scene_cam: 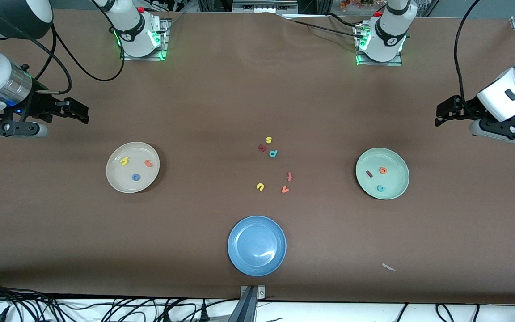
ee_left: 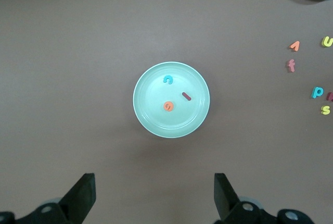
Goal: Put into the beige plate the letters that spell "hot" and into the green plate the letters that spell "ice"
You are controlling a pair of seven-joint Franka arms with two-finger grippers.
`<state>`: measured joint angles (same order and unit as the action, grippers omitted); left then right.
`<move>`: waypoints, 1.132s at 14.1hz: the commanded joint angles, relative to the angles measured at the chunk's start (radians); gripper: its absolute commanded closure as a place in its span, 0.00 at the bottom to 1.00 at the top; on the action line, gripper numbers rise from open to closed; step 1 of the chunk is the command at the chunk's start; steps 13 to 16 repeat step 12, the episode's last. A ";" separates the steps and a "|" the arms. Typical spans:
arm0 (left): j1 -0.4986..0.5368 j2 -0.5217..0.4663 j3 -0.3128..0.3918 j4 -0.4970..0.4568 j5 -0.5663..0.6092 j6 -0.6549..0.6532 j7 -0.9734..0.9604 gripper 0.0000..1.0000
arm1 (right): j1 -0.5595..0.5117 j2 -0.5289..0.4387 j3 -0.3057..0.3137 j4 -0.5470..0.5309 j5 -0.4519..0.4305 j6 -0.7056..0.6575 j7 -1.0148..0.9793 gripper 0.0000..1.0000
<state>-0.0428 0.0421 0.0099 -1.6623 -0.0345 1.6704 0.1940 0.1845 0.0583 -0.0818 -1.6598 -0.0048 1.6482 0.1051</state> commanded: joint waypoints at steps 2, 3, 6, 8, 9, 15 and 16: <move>0.012 -0.028 -0.004 -0.021 -0.025 0.012 0.005 0.00 | -0.016 0.023 0.011 0.046 -0.007 -0.011 -0.036 0.00; 0.012 -0.028 -0.004 -0.016 -0.025 0.011 0.004 0.00 | -0.016 0.021 0.010 0.046 -0.009 -0.011 -0.042 0.00; 0.008 -0.027 -0.005 -0.011 -0.024 0.009 0.001 0.00 | -0.019 0.023 0.007 0.048 -0.012 -0.007 -0.087 0.00; 0.006 -0.027 -0.005 -0.011 -0.024 0.008 -0.002 0.00 | -0.019 0.023 0.008 0.048 -0.011 -0.005 -0.087 0.00; 0.006 -0.027 -0.005 -0.011 -0.022 0.005 -0.002 0.00 | -0.017 0.023 0.008 0.048 -0.009 -0.005 -0.084 0.00; -0.002 -0.025 -0.007 -0.008 -0.016 0.002 -0.002 0.00 | -0.017 0.023 0.008 0.048 -0.011 -0.002 -0.082 0.00; -0.002 -0.025 -0.007 -0.008 -0.016 0.002 -0.002 0.00 | -0.017 0.023 0.008 0.048 -0.011 -0.002 -0.082 0.00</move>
